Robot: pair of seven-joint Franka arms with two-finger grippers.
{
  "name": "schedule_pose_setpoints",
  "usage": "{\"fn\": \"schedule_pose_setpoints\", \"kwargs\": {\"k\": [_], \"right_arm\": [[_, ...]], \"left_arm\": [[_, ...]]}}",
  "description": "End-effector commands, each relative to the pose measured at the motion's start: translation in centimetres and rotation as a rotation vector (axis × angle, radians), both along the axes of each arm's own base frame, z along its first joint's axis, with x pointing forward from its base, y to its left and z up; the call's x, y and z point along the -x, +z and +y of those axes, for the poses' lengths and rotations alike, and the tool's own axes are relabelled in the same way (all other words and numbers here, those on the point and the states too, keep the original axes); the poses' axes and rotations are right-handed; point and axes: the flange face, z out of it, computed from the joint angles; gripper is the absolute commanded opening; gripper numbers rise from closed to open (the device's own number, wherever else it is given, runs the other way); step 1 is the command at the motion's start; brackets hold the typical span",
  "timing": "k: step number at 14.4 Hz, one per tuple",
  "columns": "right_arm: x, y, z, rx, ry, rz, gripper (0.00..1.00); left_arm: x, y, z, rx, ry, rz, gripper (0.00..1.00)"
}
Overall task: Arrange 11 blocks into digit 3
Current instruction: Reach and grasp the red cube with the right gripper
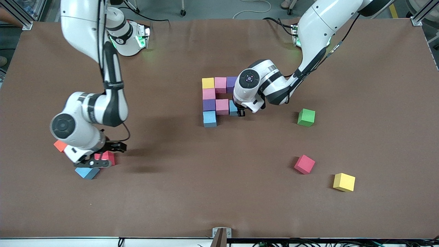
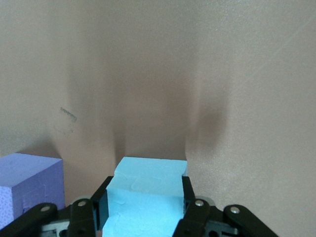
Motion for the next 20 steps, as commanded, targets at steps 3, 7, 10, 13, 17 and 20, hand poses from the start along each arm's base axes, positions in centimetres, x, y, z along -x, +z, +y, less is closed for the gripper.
{"fn": "schedule_pose_setpoints", "kwargs": {"k": [3,7,10,13,17,20], "right_arm": [[-0.6,-3.5,-5.1,-0.104,0.077,-0.028,1.0],[-1.0,-6.7,-7.7,-0.111,0.164,-0.06,1.0],[-1.0,-7.7,-7.7,-0.114,0.169,-0.061,1.0],[-0.9,-8.1,-6.6,-0.129,0.177,-0.055,1.0],[-1.3,-8.1,-6.1,-0.127,0.182,-0.06,0.94],[-1.4,-7.9,-5.7,-0.121,0.232,-0.058,0.45]], "left_arm": [[-0.2,-0.4,-0.7,-0.002,0.015,-0.012,0.25],[0.0,-0.4,-0.9,-0.002,0.016,-0.013,0.25],[-0.2,-0.1,-1.1,0.001,0.018,-0.018,0.25],[-0.3,0.0,-1.1,0.004,0.018,-0.02,0.33],[-0.3,0.0,-1.2,0.004,0.002,-0.026,1.0],[-0.4,0.3,-1.5,0.0,-0.015,-0.041,1.0]]}}
